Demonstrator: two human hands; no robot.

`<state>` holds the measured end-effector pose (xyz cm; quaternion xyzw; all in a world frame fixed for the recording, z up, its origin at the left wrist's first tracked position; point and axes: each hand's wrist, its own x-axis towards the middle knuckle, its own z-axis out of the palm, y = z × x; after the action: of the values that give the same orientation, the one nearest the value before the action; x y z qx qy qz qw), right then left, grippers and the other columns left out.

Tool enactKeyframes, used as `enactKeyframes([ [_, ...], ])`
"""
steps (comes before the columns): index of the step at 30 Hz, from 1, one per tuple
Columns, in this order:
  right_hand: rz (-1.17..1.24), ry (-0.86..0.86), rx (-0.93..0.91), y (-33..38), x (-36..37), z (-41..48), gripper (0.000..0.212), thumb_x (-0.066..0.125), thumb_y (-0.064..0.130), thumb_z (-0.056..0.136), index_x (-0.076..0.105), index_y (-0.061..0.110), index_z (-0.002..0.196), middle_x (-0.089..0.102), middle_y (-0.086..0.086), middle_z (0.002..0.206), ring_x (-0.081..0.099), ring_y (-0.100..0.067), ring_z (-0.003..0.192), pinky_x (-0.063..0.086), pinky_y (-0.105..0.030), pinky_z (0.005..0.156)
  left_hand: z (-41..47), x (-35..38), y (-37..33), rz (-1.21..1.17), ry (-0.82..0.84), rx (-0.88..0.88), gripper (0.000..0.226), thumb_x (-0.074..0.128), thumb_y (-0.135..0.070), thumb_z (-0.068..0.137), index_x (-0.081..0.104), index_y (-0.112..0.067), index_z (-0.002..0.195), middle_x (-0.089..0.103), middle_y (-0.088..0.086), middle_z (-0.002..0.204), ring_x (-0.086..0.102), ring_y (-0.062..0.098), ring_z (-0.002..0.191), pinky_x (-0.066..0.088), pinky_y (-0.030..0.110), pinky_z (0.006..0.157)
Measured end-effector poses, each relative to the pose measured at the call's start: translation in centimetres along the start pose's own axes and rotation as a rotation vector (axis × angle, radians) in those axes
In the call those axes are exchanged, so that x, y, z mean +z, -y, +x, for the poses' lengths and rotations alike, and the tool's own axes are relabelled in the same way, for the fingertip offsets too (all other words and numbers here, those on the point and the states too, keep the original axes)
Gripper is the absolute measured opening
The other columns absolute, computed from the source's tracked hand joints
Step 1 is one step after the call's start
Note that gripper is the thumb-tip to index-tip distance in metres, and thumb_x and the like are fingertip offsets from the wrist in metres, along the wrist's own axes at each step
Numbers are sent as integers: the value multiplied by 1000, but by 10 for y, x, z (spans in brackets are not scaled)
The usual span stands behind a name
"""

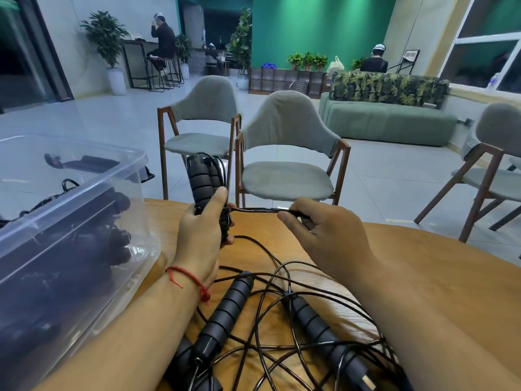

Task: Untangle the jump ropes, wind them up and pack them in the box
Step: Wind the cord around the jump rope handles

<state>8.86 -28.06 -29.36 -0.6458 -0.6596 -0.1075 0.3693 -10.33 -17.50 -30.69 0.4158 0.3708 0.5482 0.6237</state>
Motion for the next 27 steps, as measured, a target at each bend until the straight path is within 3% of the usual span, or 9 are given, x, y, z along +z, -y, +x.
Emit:
enactKeyframes([
  [5, 161, -46, 181, -9, 0, 4, 21, 63, 49, 104, 71, 33, 94, 58, 20, 66, 57, -5, 66, 38, -24, 57, -5, 2, -1, 100, 70, 65, 20, 71, -33, 99, 66, -14, 104, 65, 4, 84, 60, 18, 73, 48, 33, 51],
  [9, 298, -25, 115, 7, -3, 5, 21, 66, 43, 104, 77, 26, 99, 66, 14, 72, 63, -14, 73, 51, -39, 59, -7, 2, 1, 250, 62, 117, 16, 72, -31, 98, 66, -17, 102, 62, 6, 81, 59, 23, 74, 49, 37, 56],
  [12, 401, -25, 88, 21, -6, 9, 20, 67, 38, 104, 78, 24, 95, 65, 11, 71, 61, -16, 71, 48, -35, 60, -10, 5, 3, 382, 75, 199, 34, 76, -55, 90, 66, -24, 103, 63, 1, 80, 60, 20, 74, 53, 43, 68],
  [15, 483, 6, 94, 27, -10, 11, 18, 68, 36, 104, 77, 24, 95, 61, 11, 69, 57, -14, 69, 42, -25, 62, -16, 7, 1, 383, 127, 184, 69, 70, -80, 73, 61, -25, 113, 63, -1, 86, 57, 10, 69, 49, 35, 67],
  [21, 499, 68, 77, 27, -11, 9, 21, 65, 35, 106, 79, 25, 95, 63, 3, 70, 57, -19, 70, 45, -33, 62, -22, 9, 0, 539, 229, 238, 87, 82, -62, 66, 45, -28, 137, 62, -1, 106, 60, -10, 81, 47, 8, 67],
  [24, 527, 49, 105, 25, -14, 10, 21, 65, 34, 107, 78, 23, 95, 66, 4, 74, 61, -19, 74, 48, -35, 64, -24, 8, 3, 640, 293, 292, 93, 87, -62, 64, 38, -36, 138, 59, -4, 109, 63, 2, 92, 50, 15, 72],
  [27, 513, 76, 81, 27, -13, 9, 22, 65, 32, 107, 77, 21, 92, 64, 4, 71, 60, -20, 71, 46, -32, 62, -29, 11, 6, 719, 234, 321, 87, 82, -71, 68, 37, -34, 133, 61, -3, 105, 64, 10, 92, 50, 25, 71],
])
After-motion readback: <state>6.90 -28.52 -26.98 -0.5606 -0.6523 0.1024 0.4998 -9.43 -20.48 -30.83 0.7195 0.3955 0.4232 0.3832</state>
